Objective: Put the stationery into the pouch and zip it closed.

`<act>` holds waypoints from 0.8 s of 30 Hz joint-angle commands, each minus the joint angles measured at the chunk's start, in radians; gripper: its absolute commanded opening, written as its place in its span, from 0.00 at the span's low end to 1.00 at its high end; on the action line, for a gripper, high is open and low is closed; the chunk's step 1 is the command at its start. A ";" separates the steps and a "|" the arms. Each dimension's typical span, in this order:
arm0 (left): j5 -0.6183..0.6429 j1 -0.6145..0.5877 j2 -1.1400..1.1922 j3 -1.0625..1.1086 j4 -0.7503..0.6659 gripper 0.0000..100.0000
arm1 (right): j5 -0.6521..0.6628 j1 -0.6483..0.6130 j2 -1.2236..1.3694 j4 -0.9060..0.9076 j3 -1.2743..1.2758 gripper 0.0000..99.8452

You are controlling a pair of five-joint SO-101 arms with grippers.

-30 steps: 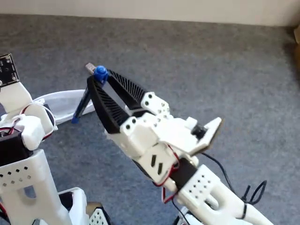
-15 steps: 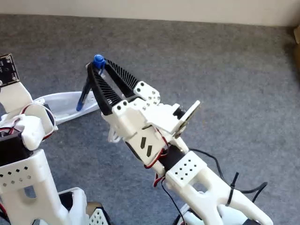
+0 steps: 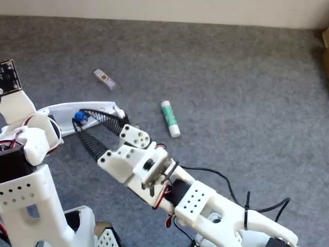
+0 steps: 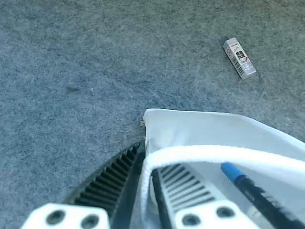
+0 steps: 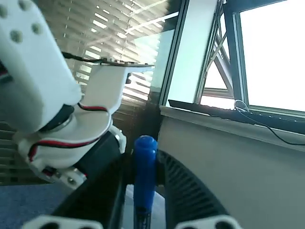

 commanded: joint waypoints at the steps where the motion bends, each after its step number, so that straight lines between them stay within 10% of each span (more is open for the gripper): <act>1: 0.006 0.016 0.016 0.008 0.011 0.01 | 0.020 -0.021 -0.002 -0.005 -0.008 0.00; 14: 0.006 0.016 0.016 0.008 0.014 0.01 | 0.023 -0.016 -0.015 0.297 -0.019 0.02; 24: 0.006 0.016 0.016 0.008 0.011 0.01 | 0.020 -0.019 -0.015 0.302 -0.013 0.23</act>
